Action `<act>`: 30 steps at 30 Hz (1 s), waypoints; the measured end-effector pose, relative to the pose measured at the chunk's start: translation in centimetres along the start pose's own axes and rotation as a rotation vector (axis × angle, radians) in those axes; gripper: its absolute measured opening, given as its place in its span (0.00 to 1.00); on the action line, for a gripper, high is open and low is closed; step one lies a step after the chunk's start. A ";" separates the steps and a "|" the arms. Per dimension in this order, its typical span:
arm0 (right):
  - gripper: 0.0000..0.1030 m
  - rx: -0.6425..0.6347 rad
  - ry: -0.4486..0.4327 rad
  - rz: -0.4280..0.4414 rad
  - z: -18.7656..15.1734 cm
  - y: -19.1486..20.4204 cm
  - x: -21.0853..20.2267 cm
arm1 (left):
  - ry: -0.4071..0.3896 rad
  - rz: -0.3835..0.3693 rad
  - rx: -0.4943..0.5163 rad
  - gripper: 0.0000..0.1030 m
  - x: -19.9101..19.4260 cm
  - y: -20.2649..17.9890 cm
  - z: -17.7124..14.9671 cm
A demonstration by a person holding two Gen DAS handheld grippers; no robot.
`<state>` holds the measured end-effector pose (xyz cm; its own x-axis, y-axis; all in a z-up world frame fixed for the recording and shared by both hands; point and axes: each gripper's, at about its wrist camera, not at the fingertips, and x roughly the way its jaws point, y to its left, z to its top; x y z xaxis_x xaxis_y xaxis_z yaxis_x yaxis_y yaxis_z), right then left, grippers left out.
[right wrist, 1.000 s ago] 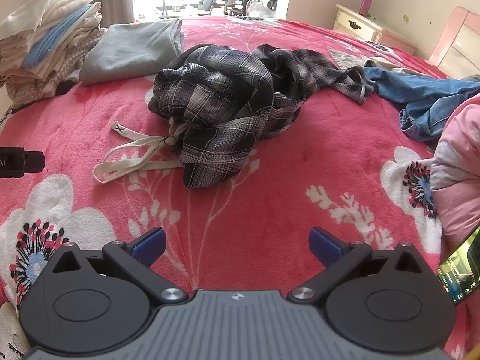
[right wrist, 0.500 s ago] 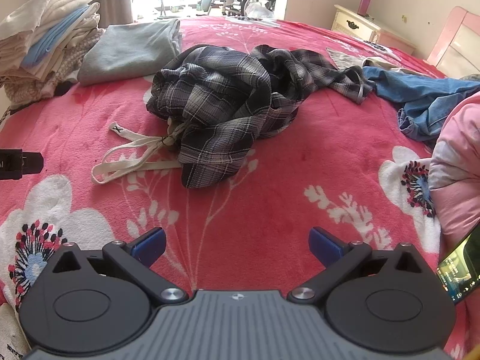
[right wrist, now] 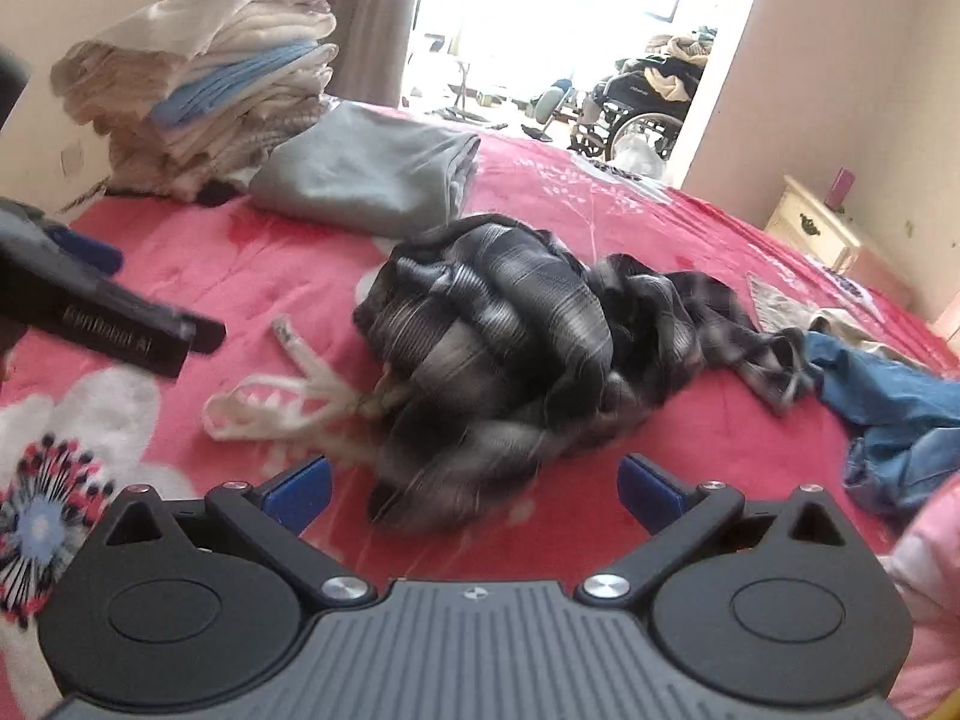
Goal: Fold clothes
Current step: 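Grasp the plaid shirt with the left tool while the right tool grasps it too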
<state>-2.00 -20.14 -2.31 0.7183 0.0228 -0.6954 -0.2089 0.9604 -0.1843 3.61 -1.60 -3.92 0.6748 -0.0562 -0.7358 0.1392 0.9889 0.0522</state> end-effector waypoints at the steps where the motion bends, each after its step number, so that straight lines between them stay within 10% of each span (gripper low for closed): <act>1: 1.00 0.041 0.004 0.006 0.0 -0.6 0.8 | -0.009 -0.016 0.016 1.00 0.5 -0.1 0.3; 7: 0.72 0.261 0.036 0.072 -0.2 -3.9 5.0 | -0.064 -0.126 0.109 1.00 2.4 -1.7 0.7; 11: 0.24 0.340 0.041 0.190 0.1 -6.1 6.5 | -0.100 -0.227 0.124 0.98 3.5 -2.3 0.8; 14: 0.11 0.419 -0.024 0.208 0.2 -8.6 5.5 | -0.124 -0.268 0.164 0.94 4.2 -3.2 1.3; 25: 0.11 0.707 0.000 0.182 -2.9 -17.1 6.3 | -0.162 -0.430 0.273 0.86 6.8 -6.2 3.5; 30: 0.52 0.692 0.043 0.217 -3.6 -16.9 7.0 | -0.186 -0.479 0.402 0.82 7.6 -9.0 2.9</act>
<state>4.18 -37.21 -6.54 0.6784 0.2359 -0.6958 0.1342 0.8913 0.4330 9.57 -11.32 -8.05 0.5804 -0.5364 -0.6128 0.6914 0.7221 0.0228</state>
